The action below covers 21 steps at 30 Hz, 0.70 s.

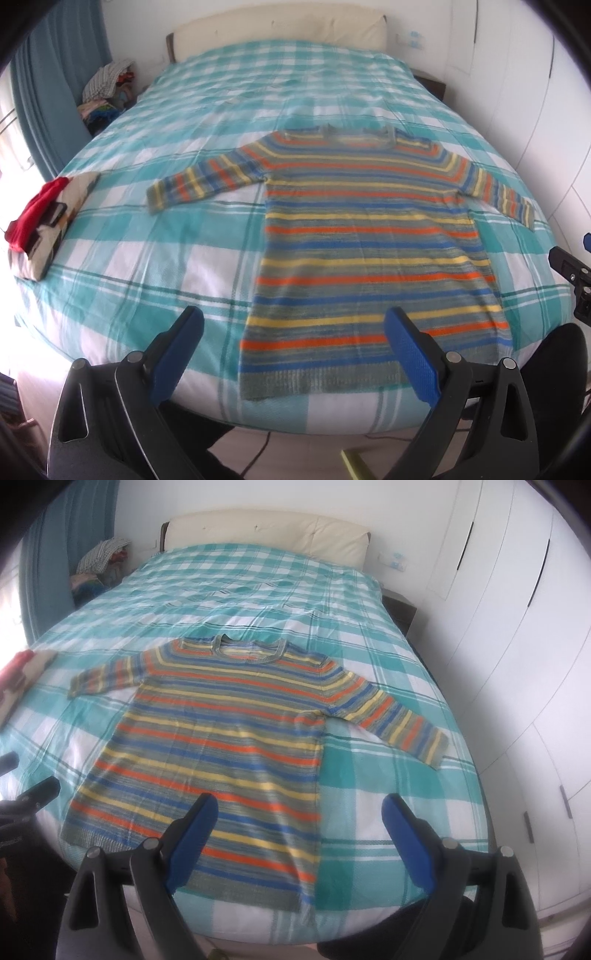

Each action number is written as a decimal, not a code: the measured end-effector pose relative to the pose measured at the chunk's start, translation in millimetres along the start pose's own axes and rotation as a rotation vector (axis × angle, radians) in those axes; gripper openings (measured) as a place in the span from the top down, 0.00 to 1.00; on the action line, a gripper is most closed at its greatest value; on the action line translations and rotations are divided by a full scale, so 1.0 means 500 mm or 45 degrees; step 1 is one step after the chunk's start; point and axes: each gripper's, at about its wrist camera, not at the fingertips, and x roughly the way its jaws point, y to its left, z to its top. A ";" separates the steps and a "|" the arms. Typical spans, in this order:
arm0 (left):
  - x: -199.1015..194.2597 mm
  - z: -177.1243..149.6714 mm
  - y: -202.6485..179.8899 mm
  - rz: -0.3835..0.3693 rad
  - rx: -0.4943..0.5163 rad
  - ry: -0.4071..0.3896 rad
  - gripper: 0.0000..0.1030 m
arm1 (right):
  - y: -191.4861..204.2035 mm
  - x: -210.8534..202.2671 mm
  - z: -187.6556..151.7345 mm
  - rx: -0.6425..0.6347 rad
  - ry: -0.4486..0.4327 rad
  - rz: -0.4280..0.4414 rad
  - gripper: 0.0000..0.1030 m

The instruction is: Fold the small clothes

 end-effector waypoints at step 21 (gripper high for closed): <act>0.011 0.000 0.028 0.016 -0.037 0.010 0.04 | -0.003 0.004 0.002 0.002 0.008 -0.026 0.13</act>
